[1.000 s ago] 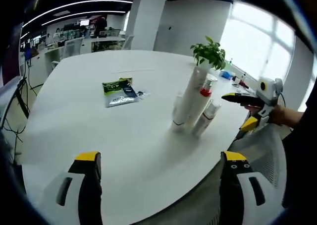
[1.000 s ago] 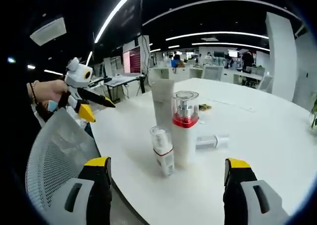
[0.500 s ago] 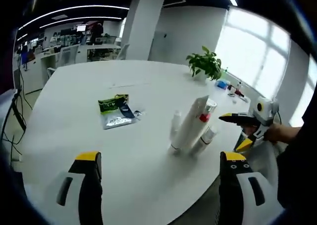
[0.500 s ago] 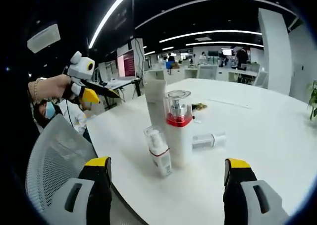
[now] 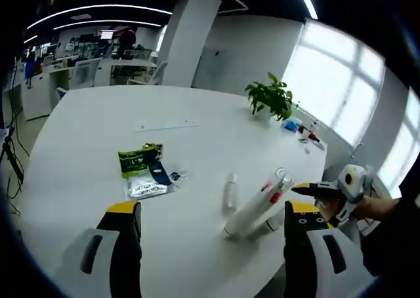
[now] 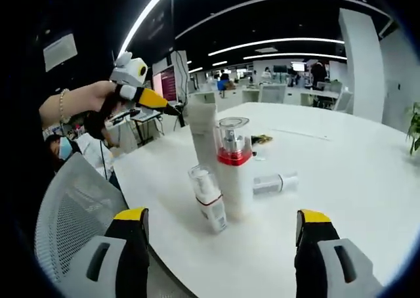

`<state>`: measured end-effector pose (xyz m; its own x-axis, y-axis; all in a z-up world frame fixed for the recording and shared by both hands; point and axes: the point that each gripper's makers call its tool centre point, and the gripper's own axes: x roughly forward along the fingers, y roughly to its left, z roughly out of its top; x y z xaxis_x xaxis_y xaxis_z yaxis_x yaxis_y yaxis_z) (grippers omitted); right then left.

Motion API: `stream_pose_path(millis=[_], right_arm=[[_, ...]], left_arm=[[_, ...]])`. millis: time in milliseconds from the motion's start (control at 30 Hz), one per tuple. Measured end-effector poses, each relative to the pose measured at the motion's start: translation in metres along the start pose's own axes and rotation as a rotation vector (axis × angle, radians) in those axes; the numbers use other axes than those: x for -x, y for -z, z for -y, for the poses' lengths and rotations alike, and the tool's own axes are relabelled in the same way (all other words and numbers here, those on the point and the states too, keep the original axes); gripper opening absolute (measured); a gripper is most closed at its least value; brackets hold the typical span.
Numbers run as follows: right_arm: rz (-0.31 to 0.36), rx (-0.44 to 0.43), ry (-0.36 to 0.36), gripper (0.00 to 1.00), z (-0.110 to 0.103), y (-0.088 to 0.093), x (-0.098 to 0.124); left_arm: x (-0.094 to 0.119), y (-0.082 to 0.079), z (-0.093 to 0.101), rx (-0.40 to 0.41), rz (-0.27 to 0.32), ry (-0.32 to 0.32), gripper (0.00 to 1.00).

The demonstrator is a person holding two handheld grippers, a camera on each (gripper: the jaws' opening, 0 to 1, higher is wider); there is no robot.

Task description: Arrange the skincare products in the storage area until every visible bottle or jar stands upright without overlapping.

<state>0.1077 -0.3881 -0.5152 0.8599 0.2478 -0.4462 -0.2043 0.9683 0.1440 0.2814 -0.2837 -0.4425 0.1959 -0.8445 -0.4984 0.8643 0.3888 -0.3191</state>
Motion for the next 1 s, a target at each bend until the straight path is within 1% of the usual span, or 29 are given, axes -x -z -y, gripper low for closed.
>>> stream_pose_path(millis=[33, 133, 233, 300, 400, 433, 500, 600, 667, 700, 767, 800, 900, 933, 967, 1000], right_arm=[[0.000, 0.000, 0.000, 0.97, 0.000, 0.000, 0.000], [0.000, -0.005, 0.002, 0.97, 0.000, 0.000, 0.000], [0.003, -0.012, 0.009, 0.96, 0.001, 0.000, 0.001], [0.005, -0.016, 0.013, 0.96, 0.002, 0.000, 0.001], [0.004, -0.024, 0.018, 0.96, 0.004, 0.001, 0.001], [0.004, -0.025, 0.019, 0.96, 0.004, 0.001, 0.001], [0.005, -0.028, 0.023, 0.96, 0.006, 0.000, 0.001], [0.003, -0.033, 0.025, 0.96, 0.006, 0.001, 0.001], [0.002, -0.035, 0.029, 0.95, 0.007, 0.002, 0.001], [0.002, -0.037, 0.030, 0.95, 0.007, 0.002, 0.001], [-0.001, -0.039, 0.032, 0.95, 0.007, 0.002, 0.002], [-0.003, -0.040, 0.033, 0.95, 0.007, 0.003, 0.002], [-0.001, -0.044, 0.039, 0.95, 0.008, 0.002, 0.002], [-0.001, -0.047, 0.042, 0.95, 0.009, 0.002, 0.003], [-0.001, -0.050, 0.044, 0.95, 0.010, 0.003, 0.003], [0.000, -0.053, 0.046, 0.95, 0.010, 0.003, 0.003]], left_arm=[[-0.003, -0.004, 0.002, 0.001, -0.001, 0.007, 0.82], [-0.019, -0.015, 0.000, 0.005, 0.001, 0.023, 0.80], [-0.029, -0.022, 0.002, 0.009, -0.004, 0.034, 0.79], [-0.039, -0.028, 0.001, 0.003, -0.014, 0.044, 0.77], [-0.057, -0.030, 0.005, -0.006, -0.061, 0.066, 0.72], [-0.059, -0.031, 0.006, -0.009, -0.065, 0.067, 0.72], [-0.072, -0.031, 0.008, -0.030, -0.091, 0.078, 0.69], [-0.090, -0.025, 0.016, -0.039, -0.152, 0.109, 0.65], [-0.100, -0.023, 0.019, -0.065, -0.177, 0.127, 0.64], [-0.107, -0.018, 0.020, -0.083, -0.212, 0.144, 0.63], [-0.112, -0.012, 0.036, -0.094, -0.248, 0.163, 0.59], [-0.119, -0.007, 0.041, -0.105, -0.269, 0.182, 0.57], [-0.135, 0.010, 0.051, -0.136, -0.344, 0.210, 0.54], [-0.141, 0.013, 0.048, -0.141, -0.355, 0.214, 0.54], [-0.146, 0.018, 0.050, -0.153, -0.376, 0.225, 0.53], [-0.151, 0.018, 0.044, -0.158, -0.384, 0.230, 0.52]])
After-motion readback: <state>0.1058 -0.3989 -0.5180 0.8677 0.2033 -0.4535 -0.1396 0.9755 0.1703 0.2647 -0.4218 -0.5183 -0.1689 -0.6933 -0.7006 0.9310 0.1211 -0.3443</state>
